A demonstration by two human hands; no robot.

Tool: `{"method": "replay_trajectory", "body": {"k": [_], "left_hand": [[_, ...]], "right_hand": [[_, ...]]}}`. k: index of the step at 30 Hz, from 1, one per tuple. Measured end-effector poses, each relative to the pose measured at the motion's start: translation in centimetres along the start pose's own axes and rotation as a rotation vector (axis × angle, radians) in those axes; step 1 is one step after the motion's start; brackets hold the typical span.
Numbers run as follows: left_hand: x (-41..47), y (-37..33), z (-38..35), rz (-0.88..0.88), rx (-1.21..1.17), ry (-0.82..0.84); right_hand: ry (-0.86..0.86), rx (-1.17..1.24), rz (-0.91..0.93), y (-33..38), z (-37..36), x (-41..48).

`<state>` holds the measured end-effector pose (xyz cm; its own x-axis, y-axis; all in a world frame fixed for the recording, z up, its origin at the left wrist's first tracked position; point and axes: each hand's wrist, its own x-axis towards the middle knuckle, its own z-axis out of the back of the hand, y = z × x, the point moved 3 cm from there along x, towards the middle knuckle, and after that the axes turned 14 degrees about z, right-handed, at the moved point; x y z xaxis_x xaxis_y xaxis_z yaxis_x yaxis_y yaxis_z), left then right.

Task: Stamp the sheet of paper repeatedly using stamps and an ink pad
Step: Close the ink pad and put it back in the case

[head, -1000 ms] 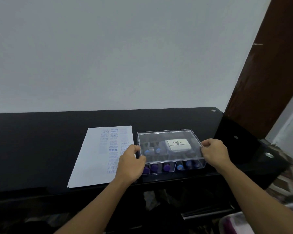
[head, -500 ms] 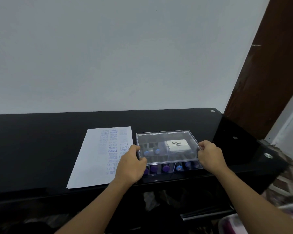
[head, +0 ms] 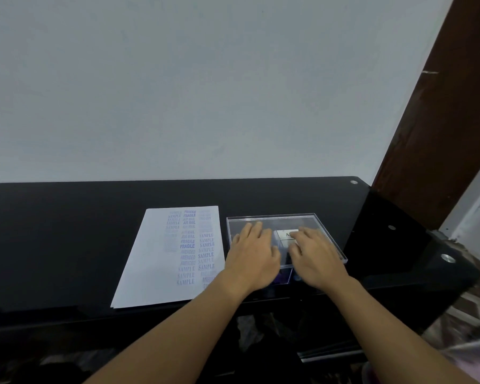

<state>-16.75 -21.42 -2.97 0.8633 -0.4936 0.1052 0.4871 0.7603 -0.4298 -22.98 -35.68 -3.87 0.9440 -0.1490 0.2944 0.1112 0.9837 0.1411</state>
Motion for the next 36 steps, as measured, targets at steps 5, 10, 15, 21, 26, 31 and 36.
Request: {"method": "replay_trajectory", "body": {"k": [5, 10, 15, 21, 26, 31, 36], "left_hand": [[-0.1, 0.9, -2.1, 0.001, 0.104, -0.098], [1.0, 1.0, -2.2, -0.019, 0.1, -0.153], [4.1, 1.7, -2.3, -0.023, 0.092, -0.151], [9.2, 2.8, -2.6, -0.012, 0.117, -0.161], [13.8, 3.5, -2.6, -0.015, 0.122, -0.22], [18.3, 4.1, -2.6, -0.004, 0.132, -0.272], [22.5, 4.7, -3.0, 0.028, 0.155, -0.272]], "right_hand": [[-0.072, -0.074, -0.021, 0.3, -1.1, -0.8], [-0.087, -0.093, -0.048, -0.1, -1.6, 0.3], [-0.088, -0.095, -0.055, -0.7, -2.4, 3.0], [-0.098, -0.119, -0.038, -1.5, -3.3, 7.6], [-0.066, -0.13, -0.008, -2.7, -4.3, 12.0], [-0.075, -0.136, 0.011, -4.1, -5.7, 16.6], [-0.064, -0.119, 0.027, -5.7, -7.0, 20.9]]}}
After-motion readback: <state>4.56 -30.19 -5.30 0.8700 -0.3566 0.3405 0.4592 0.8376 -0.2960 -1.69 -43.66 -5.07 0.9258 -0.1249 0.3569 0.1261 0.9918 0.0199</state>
